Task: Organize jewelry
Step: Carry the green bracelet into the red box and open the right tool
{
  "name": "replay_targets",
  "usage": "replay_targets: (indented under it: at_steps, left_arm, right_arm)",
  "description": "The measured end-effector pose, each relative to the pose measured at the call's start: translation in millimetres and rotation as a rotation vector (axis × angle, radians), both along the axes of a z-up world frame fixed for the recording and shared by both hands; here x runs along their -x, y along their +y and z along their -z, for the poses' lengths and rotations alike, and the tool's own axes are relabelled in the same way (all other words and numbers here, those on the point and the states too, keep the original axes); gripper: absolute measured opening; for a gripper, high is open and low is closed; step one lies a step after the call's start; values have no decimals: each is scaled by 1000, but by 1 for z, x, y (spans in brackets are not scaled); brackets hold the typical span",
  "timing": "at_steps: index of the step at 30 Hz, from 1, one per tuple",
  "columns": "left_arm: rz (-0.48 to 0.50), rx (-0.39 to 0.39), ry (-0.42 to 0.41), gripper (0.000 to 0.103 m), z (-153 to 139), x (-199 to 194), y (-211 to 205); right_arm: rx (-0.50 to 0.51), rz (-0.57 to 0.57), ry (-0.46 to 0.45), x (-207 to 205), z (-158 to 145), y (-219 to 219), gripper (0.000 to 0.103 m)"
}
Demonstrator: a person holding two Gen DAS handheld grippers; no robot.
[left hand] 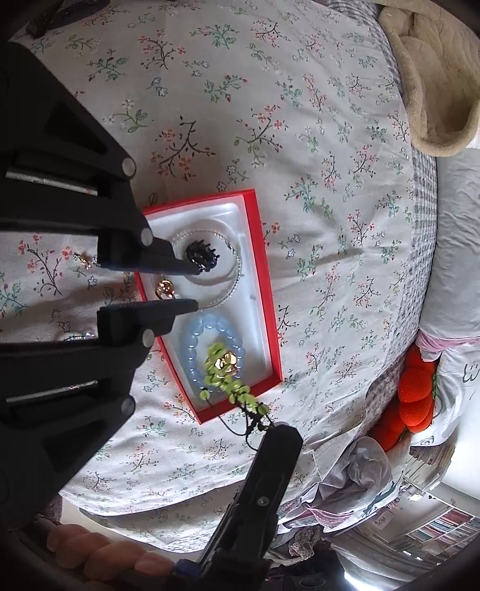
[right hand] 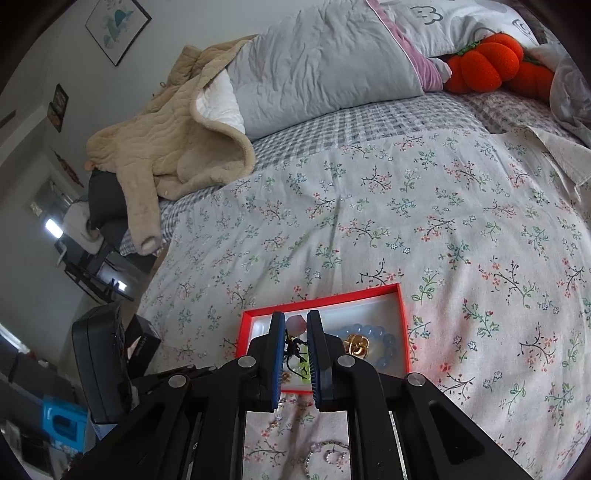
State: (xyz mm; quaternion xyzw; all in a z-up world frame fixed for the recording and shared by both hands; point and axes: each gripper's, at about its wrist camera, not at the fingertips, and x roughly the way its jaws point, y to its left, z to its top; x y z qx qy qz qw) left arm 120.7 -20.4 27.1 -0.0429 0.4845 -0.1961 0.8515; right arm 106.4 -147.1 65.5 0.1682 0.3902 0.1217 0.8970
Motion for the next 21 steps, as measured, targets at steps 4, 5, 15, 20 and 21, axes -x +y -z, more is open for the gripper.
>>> replay_targets:
  at_steps: [4,5,15,20,21]
  left_arm:
    - [-29,-46,-15,20,-4,5,12]
    - [-35,-60,-18,20,-3,5,14]
    - [-52,-107,-9,21,4,8,22]
    - [-43,-128,-20,27,4,9,19]
    - [-41,-132,-21,27,4,9,18]
  right_arm:
    - [-29,-19,-19,-5,-1,9,12]
    - [-37,-26,-18,-8,1,12,12]
    - [-15,-7,63,-34,41,22,12]
    - [32,48,47,-36,42,8,12]
    - [41,56,47,-36,43,6,12]
